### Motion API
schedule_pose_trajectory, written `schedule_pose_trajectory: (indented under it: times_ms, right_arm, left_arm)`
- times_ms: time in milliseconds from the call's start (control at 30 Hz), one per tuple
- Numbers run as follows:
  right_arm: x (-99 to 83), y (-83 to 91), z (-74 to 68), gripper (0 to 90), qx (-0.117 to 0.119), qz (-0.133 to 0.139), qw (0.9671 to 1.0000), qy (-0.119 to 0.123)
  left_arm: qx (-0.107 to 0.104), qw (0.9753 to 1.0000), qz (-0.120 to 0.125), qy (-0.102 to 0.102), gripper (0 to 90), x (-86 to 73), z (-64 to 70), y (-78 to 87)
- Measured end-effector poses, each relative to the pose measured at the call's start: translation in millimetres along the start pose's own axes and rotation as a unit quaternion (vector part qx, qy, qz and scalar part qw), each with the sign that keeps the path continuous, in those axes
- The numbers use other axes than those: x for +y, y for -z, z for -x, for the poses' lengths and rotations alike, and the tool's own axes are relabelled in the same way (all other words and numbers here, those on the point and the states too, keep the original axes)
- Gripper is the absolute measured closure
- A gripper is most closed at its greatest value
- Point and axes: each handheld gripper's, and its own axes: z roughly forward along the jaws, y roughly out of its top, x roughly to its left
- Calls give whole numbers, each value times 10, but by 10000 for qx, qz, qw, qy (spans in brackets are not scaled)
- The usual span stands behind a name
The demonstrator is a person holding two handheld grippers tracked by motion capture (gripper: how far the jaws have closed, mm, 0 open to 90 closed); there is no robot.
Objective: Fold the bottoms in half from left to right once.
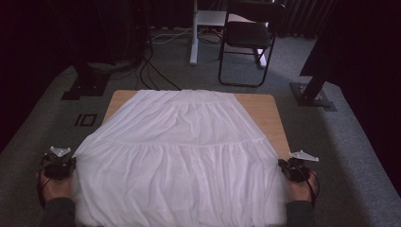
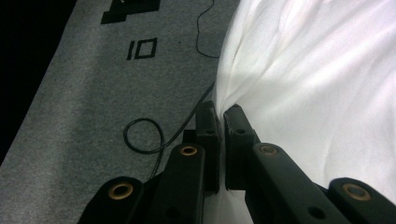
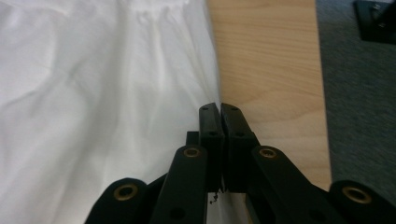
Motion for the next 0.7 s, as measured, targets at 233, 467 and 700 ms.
schedule_pose_trajectory:
  times_ms: [233,467,700]
  right_arm:
    - [-40,-68,11,419,457,-98,9989,104]
    - [0,-100,14,881,-401,-444,9965,589]
    - [-27,-92,126,875,-455,-346,9980,262]
  left_arm:
    - [90,9999,-18,47,876,10,-44,-34]
    - [182,9996,-31,210,876,21,-176,-89]
    - [456,9973,-17,581,877,111,-362,-83]
